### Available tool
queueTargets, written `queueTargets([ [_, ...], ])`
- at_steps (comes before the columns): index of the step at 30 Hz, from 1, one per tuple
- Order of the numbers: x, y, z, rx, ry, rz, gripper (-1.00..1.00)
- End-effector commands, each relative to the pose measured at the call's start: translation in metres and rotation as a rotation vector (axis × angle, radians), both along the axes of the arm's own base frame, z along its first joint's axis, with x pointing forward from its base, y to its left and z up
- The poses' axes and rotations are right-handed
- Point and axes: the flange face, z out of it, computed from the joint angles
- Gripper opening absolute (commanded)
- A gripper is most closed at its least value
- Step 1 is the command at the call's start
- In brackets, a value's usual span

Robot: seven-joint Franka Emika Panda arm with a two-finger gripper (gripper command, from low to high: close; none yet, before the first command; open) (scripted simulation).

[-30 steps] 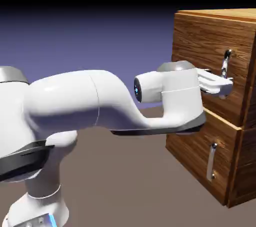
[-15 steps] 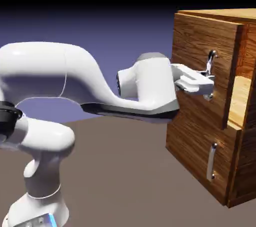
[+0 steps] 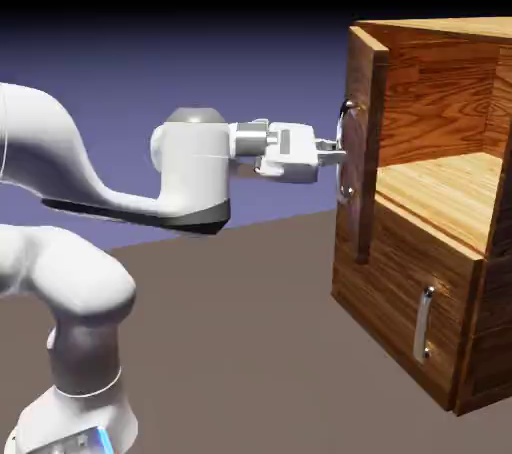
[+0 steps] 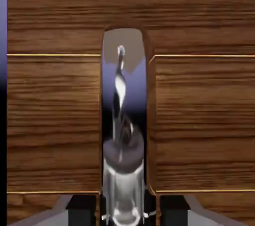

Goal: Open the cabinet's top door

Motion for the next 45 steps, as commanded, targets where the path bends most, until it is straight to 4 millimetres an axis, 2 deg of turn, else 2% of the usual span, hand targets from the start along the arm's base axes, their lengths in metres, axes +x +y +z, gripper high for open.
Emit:
queueTargets([
  [1,-0.005,0.006,0.0,0.001,0.0,-0.019,-1.0],
  [16,-0.058,0.102,0.0,0.001,0.0,-0.302,-1.0],
  [26,-0.08,0.187,0.0,0.001,0.0,-0.529,-1.0],
  [37,-0.081,0.292,0.0,0.001,0.0,-0.799,-1.0],
  [41,-0.076,0.322,0.0,0.0,0.0,-0.877,-1.0],
  [45,-0.071,0.342,0.0,0.001,0.0,-0.931,-1.0],
])
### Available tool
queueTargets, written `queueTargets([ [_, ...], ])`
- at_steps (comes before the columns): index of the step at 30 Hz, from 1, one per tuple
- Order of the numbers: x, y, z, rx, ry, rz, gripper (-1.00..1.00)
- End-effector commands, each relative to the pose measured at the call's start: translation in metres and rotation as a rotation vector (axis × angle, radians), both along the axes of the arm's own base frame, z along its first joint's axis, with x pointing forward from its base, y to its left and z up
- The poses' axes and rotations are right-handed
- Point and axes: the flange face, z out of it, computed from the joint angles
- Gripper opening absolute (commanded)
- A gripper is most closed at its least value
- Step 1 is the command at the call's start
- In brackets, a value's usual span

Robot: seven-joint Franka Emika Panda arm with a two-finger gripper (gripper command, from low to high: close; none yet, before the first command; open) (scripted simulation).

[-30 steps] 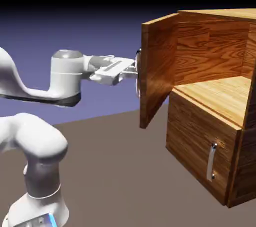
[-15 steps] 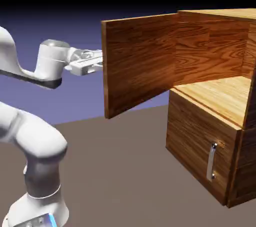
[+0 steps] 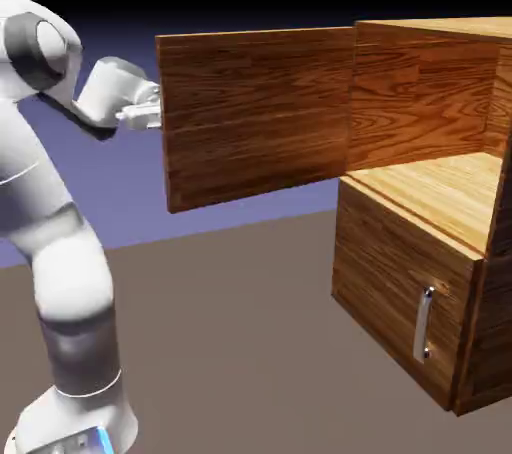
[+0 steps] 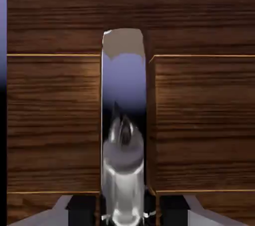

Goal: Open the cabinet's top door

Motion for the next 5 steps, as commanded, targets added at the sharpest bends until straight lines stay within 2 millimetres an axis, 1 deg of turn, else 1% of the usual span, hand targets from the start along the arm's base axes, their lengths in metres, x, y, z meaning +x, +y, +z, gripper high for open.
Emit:
queueTargets([
  [1,0.0014,0.004,-0.0004,-0.001,0.001,-0.009,-1.0],
  [5,0.004,0.0124,-0.002,-0.005,0.002,-0.03,-1.0],
])
